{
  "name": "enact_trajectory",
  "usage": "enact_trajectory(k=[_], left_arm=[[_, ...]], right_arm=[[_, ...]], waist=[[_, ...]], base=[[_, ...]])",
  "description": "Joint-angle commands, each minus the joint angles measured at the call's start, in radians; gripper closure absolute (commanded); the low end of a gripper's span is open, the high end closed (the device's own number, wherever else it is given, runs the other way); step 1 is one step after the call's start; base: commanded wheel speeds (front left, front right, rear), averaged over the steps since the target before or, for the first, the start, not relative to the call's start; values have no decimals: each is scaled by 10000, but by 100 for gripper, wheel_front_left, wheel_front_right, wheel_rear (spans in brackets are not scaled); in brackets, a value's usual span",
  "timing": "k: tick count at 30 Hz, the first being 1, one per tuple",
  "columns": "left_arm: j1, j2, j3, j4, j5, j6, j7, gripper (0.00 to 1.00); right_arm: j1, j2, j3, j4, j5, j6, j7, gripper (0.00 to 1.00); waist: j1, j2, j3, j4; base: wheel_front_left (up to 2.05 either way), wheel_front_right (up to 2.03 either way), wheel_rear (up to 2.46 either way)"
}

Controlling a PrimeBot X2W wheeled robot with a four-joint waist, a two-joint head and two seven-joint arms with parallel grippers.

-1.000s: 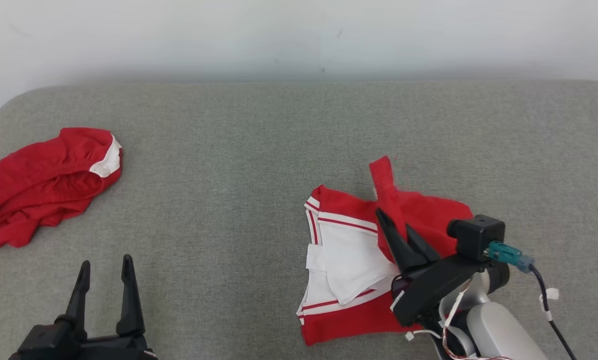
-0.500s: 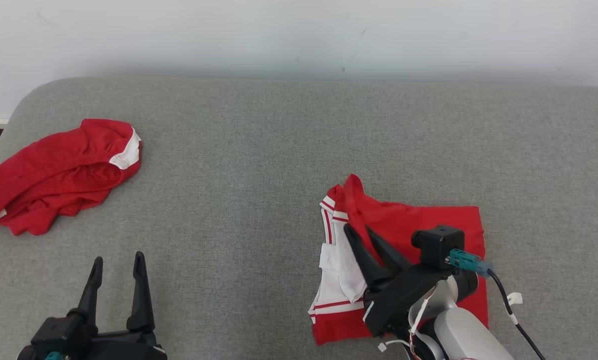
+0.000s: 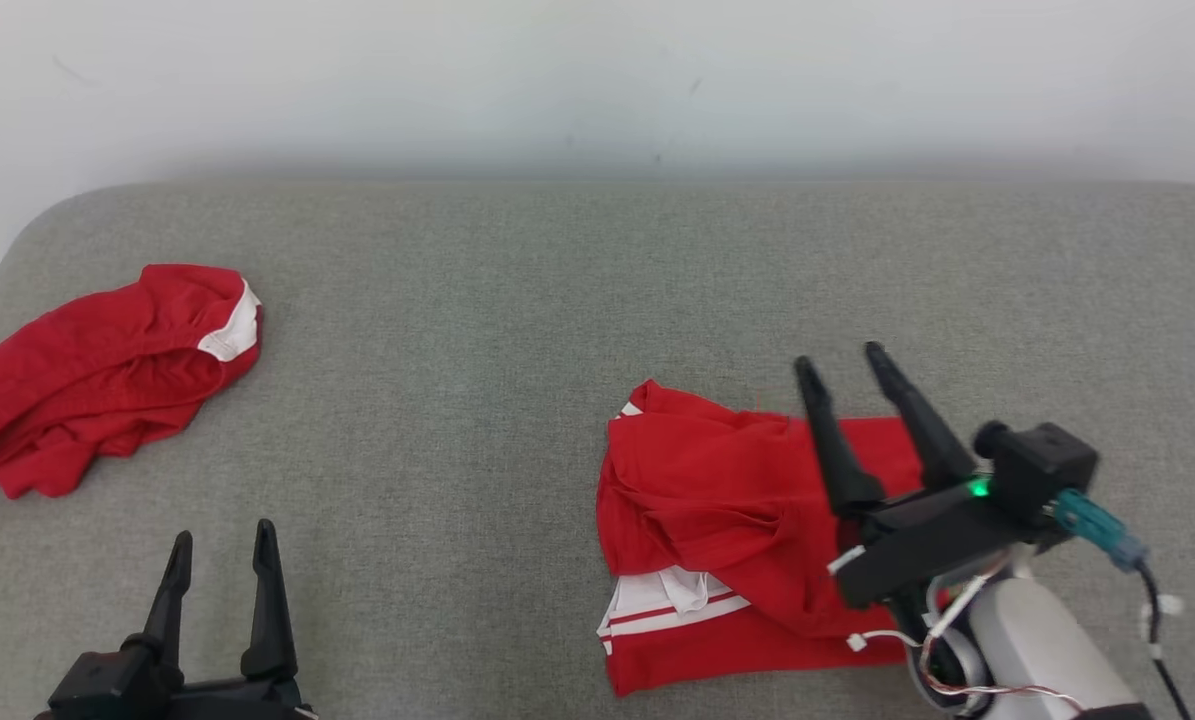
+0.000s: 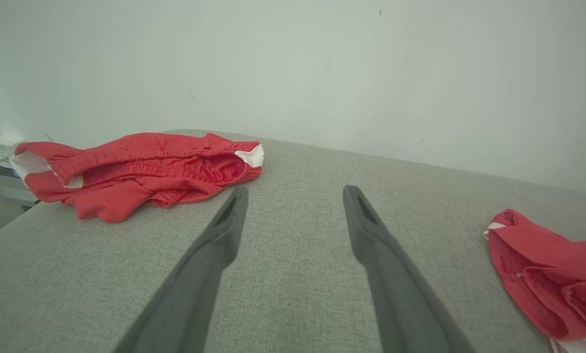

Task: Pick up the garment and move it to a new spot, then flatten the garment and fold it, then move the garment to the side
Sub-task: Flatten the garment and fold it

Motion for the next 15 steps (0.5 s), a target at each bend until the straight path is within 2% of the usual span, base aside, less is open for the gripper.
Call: enact_trajectory(k=[1, 9, 15], left_arm=[[142, -8, 40, -52, 50, 11, -34, 0], [304, 16, 99, -173, 140, 11, -34, 0], [214, 63, 162, -239, 153, 11, -34, 0]], right_arm=[[269, -176, -269, -141, -54, -25, -149, 0], [1354, -700, -1548, -582, -371, -25, -513, 0], [1928, -947, -1838, -447, -647, -25, -615, 0]], waist=[[0, -1, -56, -91], [0, -1, -123, -242], [0, -1, -36, -274]], base=[[0, 0, 0], [0, 0, 0], [0, 0, 0]])
